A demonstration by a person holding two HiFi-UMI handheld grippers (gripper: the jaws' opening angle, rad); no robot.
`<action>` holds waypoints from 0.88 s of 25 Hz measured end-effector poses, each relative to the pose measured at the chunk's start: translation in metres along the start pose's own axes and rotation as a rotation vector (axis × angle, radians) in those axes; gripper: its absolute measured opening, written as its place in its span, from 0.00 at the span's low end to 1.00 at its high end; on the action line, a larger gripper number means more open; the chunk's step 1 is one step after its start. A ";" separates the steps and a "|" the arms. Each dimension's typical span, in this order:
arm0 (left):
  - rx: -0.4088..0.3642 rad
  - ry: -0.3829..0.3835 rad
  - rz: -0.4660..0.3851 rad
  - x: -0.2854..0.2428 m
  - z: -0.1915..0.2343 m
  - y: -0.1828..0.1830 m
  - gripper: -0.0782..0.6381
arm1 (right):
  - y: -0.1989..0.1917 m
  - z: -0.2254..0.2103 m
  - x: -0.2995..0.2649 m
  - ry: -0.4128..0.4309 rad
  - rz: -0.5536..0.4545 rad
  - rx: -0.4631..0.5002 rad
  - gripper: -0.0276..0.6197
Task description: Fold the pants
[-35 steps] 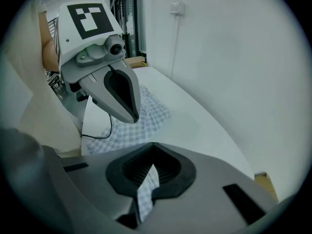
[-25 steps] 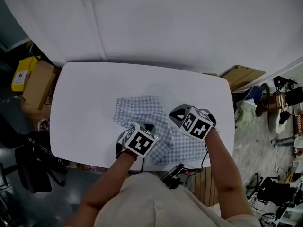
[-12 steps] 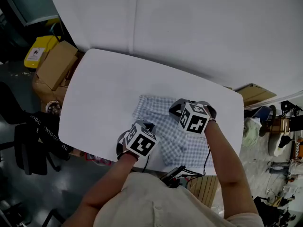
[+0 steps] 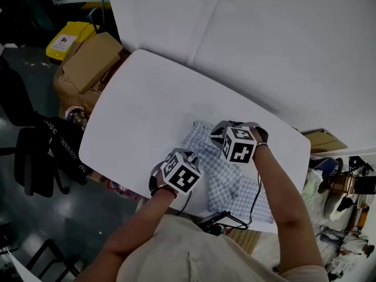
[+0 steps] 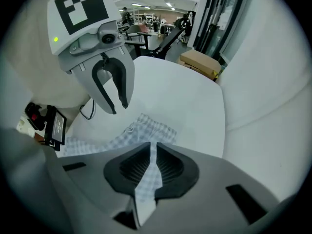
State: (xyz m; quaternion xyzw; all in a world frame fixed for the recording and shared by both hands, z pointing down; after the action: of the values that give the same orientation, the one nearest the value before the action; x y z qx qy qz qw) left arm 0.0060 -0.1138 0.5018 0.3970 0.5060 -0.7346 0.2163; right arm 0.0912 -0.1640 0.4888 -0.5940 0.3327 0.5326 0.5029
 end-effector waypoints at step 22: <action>0.126 0.124 0.037 -0.042 0.047 -0.025 0.41 | 0.026 -0.018 -0.086 0.093 0.153 0.541 0.44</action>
State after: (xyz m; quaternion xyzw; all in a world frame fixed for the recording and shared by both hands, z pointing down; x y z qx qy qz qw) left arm -0.0044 -0.1503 0.5575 0.4637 0.4638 -0.7348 0.1729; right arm 0.0544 -0.2005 0.5643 -0.4353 0.5292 0.4329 0.5857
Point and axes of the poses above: the fingertips, and each gripper's own axes: x backward along the fingers, z to its left, y out of its top, the point moved 4 cm from there along x, backward along the fingers, and after that the axes turned 8 degrees about -x, right-handed, at the moved point
